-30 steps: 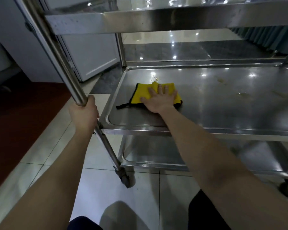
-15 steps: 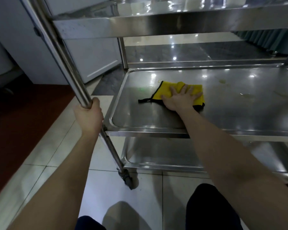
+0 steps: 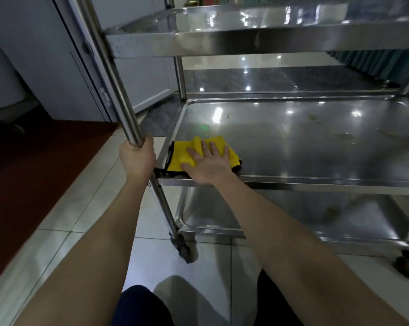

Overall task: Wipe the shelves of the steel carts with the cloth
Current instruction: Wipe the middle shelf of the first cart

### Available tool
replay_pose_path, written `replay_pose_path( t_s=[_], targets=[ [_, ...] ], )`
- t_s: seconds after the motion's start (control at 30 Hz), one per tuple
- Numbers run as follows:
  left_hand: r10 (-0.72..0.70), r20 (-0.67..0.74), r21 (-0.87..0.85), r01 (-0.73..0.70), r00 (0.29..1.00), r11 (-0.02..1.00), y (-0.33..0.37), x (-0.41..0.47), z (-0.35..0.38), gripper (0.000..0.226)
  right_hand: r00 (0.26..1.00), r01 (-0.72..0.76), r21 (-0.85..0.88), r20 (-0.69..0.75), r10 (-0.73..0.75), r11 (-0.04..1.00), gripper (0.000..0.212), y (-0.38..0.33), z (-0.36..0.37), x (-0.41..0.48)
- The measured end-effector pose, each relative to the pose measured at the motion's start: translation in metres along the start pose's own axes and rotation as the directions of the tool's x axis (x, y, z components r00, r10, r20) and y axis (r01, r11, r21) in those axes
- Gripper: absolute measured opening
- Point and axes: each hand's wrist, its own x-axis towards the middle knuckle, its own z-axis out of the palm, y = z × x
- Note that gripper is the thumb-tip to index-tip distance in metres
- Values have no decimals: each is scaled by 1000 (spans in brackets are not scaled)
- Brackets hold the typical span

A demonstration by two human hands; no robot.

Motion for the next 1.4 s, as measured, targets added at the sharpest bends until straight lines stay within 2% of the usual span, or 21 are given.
replay_pose_path(
  t_s=[0.13,0.2,0.23,0.27,0.3,0.33,0.37,0.43,0.47,0.53,0.63,0.73,0.77,0.9,0.97,1.03,1.1,1.2,1.27,1.33,1.4],
  targets=[
    [16,-1,60,-16,1000,998,-2,0,-3,34,996,-89,8,-10,89,996,80,91,-14,-32],
    [57,-127,85,-46,990,995,-4,-10,-3,34,988,-151,12,-28,151,988,80,147,-22,-50],
    [101,-232,75,-86,967,993,-7,-20,-2,45,982,-185,16,-39,185,983,81,172,-25,-60],
    [186,-345,109,-157,920,982,-12,-33,1,53,975,-215,21,-45,216,976,83,192,-28,-67],
    [317,-391,207,-253,864,945,-16,-50,7,52,970,-237,20,-48,238,971,85,206,-29,-73],
    [460,-336,314,-363,822,877,-21,-68,18,46,967,-249,11,-51,249,968,86,214,-30,-77],
    [562,-188,391,-464,805,795,-25,-85,35,38,966,-253,0,-56,252,968,86,218,-30,-79],
    [625,175,431,-630,761,646,-23,-113,75,26,967,-245,-9,-68,244,969,86,214,-29,-78],
    [588,320,424,-667,743,612,-18,-120,97,29,968,-241,-8,-71,239,971,86,211,-29,-78],
    [454,509,429,-673,731,602,-2,-124,137,46,970,-233,1,-68,232,973,86,209,-29,-76],
    [245,649,504,-648,720,571,8,-111,176,55,978,-204,7,-52,204,979,87,220,-33,-76],
    [77,701,631,-666,709,398,-6,-100,186,45,973,-224,16,-56,224,975,87,263,-39,-85],
    [80,693,651,-669,717,360,-10,-99,186,43,963,-260,21,-65,261,965,87,286,-42,-91],
    [138,657,672,-659,741,339,-15,-99,191,38,885,-460,36,-70,461,887,88,381,-62,-115],
    [153,656,670,-663,739,334,-17,-99,193,37,846,-529,42,-57,531,848,89,400,-64,-114],
    [167,649,673,-663,742,327,-19,-99,192,36,823,-564,19,-70,563,826,90,386,-61,-99],
    [178,651,672,-669,738,316,-20,-98,192,34,839,-540,-5,-77,538,841,89,348,-55,-73],
    [189,649,675,-673,737,303,-20,-94,192,31,923,-383,-48,-46,381,922,88,273,-47,-29],
    [181,645,674,-664,743,324,-22,-91,192,31,951,-308,-43,-15,308,950,96,233,-43,-11],
    [169,641,677,-656,748,334,-23,-87,191,34,958,-285,-25,-19,285,958,102,218,-42,-3],
    [158,645,677,-655,747,335,-22,-82,192,35,966,-256,-8,-30,255,967,98,228,-46,-2]
  ],
)
